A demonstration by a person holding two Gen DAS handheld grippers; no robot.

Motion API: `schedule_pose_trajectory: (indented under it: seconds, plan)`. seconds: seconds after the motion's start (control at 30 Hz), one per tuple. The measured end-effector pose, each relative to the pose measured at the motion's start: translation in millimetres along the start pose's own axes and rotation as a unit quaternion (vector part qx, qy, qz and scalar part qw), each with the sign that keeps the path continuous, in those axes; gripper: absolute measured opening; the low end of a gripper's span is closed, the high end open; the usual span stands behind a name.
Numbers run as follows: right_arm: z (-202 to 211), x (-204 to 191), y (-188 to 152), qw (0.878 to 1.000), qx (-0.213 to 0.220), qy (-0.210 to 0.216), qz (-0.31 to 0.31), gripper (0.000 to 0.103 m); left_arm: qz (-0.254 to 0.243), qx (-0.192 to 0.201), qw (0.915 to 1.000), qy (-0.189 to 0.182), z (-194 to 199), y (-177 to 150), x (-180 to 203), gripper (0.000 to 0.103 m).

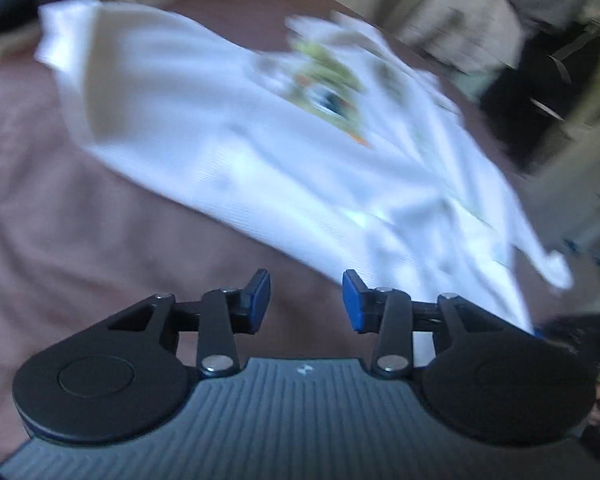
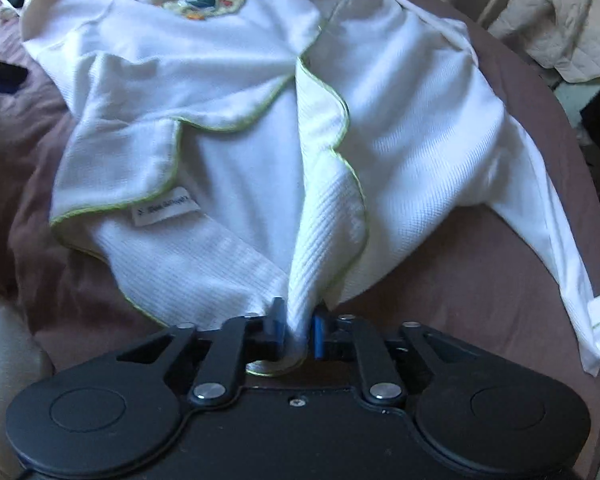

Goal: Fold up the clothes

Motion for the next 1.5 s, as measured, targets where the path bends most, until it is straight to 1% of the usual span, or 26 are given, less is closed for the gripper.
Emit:
schedule_pose_trajectory:
  seconds: [0.07, 0.13, 0.23, 0.3, 0.33, 0.37, 0.4, 0.43, 0.47, 0.5, 0.57, 0.63, 0.7, 0.73, 0.8, 0.87, 0.97, 1.07, 1.1, 1.13, 1.2, 1.23, 1.27, 1.37, 1.43, 1.5]
  plan:
    - [7.1, 4.2, 2.7, 1.000, 0.027, -0.004, -0.009, 0.041, -0.031, -0.013, 0.9993, -0.019, -13.1, -5.4, 22.8, 0.043]
    - [16.3, 5.1, 8.4, 0.998, 0.058, 0.006, -0.029, 0.052, -0.053, -0.033, 0.9975, -0.034, -26.8, -12.8, 42.9, 0.049]
    - [16.2, 8.7, 20.9, 0.993, 0.088, 0.026, -0.069, 0.053, -0.053, -0.064, 0.9943, -0.067, -48.0, -25.4, 66.4, 0.052]
    - [6.9, 10.6, 33.1, 0.990, 0.094, 0.023, -0.099, 0.052, -0.057, -0.087, 0.9910, -0.083, -61.3, -32.8, 78.6, 0.052]
    - [2.8, 11.2, 37.7, 0.989, 0.099, 0.021, -0.110, 0.038, -0.065, -0.095, 0.9898, -0.084, -68.1, -35.7, 83.3, 0.051]
    - [0.1, 11.6, 39.0, 0.988, 0.102, 0.021, -0.114, 0.008, -0.077, -0.095, 0.9899, -0.071, -74.0, -37.2, 85.0, 0.047]
    - [-2.3, 12.0, 40.3, 0.988, 0.102, 0.019, -0.114, 0.009, -0.090, -0.092, 0.9903, -0.051, -79.2, -38.0, 84.9, 0.021]
    - [0.7, 12.3, 40.8, 0.988, 0.108, 0.017, -0.110, 0.008, -0.101, -0.087, 0.9903, -0.039, -79.1, -37.9, 85.5, 0.004]
    - [10.4, 11.2, 40.2, 0.988, 0.121, 0.023, -0.098, 0.008, -0.111, -0.078, 0.9902, -0.032, -75.4, -37.4, 86.6, 0.004]
    - [21.2, 8.9, 39.2, 0.987, 0.136, 0.037, -0.081, 0.008, -0.113, -0.070, 0.9904, -0.038, -67.2, -35.9, 87.8, 0.004]
    - [43.2, 4.0, 36.9, 0.983, 0.164, 0.065, -0.047, 0.008, -0.106, -0.057, 0.9905, -0.067, -43.8, -32.9, 89.8, 0.004]
    - [61.5, -2.9, 28.4, 0.980, 0.179, 0.092, -0.011, 0.008, -0.099, -0.057, 0.9893, -0.091, -21.7, -35.0, 88.7, 0.003]
    - [60.0, -11.5, 13.0, 0.980, 0.159, 0.120, 0.019, 0.007, -0.097, -0.075, 0.9884, -0.090, -9.9, -42.8, 81.9, 0.003]
    - [52.6, -16.6, 4.5, 0.981, 0.145, 0.122, 0.034, 0.006, -0.095, -0.088, 0.9883, -0.080, -12.3, -49.6, 76.8, 0.003]
    - [27.9, -27.0, -12.2, 0.986, 0.117, 0.104, 0.056, 0.006, -0.089, -0.113, 0.9880, -0.056, -22.2, -64.4, 67.3, 0.002]
    - [12.9, -29.2, -17.4, 0.988, 0.104, 0.106, 0.039, 0.006, -0.083, -0.127, 0.9875, -0.041, -33.1, -76.6, 63.6, 0.002]
    - [25.6, -31.8, -11.6, 0.984, 0.122, 0.122, 0.045, 0.006, -0.091, -0.116, 0.9873, -0.059, -28.4, -78.4, 76.1, 0.002]
    - [49.1, -30.1, -4.7, 0.977, 0.141, 0.150, 0.053, 0.006, -0.121, -0.102, 0.9842, -0.080, -14.0, -76.1, 93.0, 0.002]
    - [53.5, -30.2, -3.9, 0.976, 0.142, 0.154, 0.059, 0.006, -0.134, -0.107, 0.9827, -0.070, -14.8, -78.0, 94.0, 0.002]
    - [52.7, -33.1, -4.6, 0.977, 0.136, 0.149, 0.074, 0.006, -0.148, -0.120, 0.9805, -0.050, -19.6, -81.6, 91.8, 0.002]
    - [40.0, -43.3, -10.4, 0.979, 0.113, 0.130, 0.112, 0.006, -0.175, -0.146, 0.9738, -0.009, -28.6, -88.4, 87.2, 0.002]
    - [31.2, -47.7, -14.6, 0.979, 0.097, 0.128, 0.124, 0.006, -0.177, -0.157, 0.9715, 0.009, -34.0, -92.2, 82.9, 0.001]
    - [22.6, -51.1, -18.3, 0.980, 0.082, 0.127, 0.132, 0.006, -0.168, -0.165, 0.9717, 0.019, -38.4, -95.6, 77.2, 0.001]
    - [8.0, -52.9, -21.3, 0.982, 0.053, 0.115, 0.138, 0.006, -0.135, -0.164, 0.9771, 0.001, -33.6, -93.5, 68.3, 0.003]
    - [6.8, -56.7, -17.1, 0.982, 0.045, 0.113, 0.146, 0.007, -0.115, -0.166, 0.9793, -0.005, -30.3, -90.2, 59.8, 0.005]
    - [8.1, -65.1, -7.4, 0.982, 0.044, 0.126, 0.132, 0.011, -0.092, -0.174, 0.9803, -0.017, -33.2, -89.6, 49.2, 0.005]
Point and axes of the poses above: each gripper's, at about its wrist camera, not at the fingertips, and z roughly against the way its jaws point, x to its right, y to its top, the point moved 8 cm from there along -z, roughly the way its jaws point, and after that the axes turned 5 degrees about -x, right-handed, at the moved point
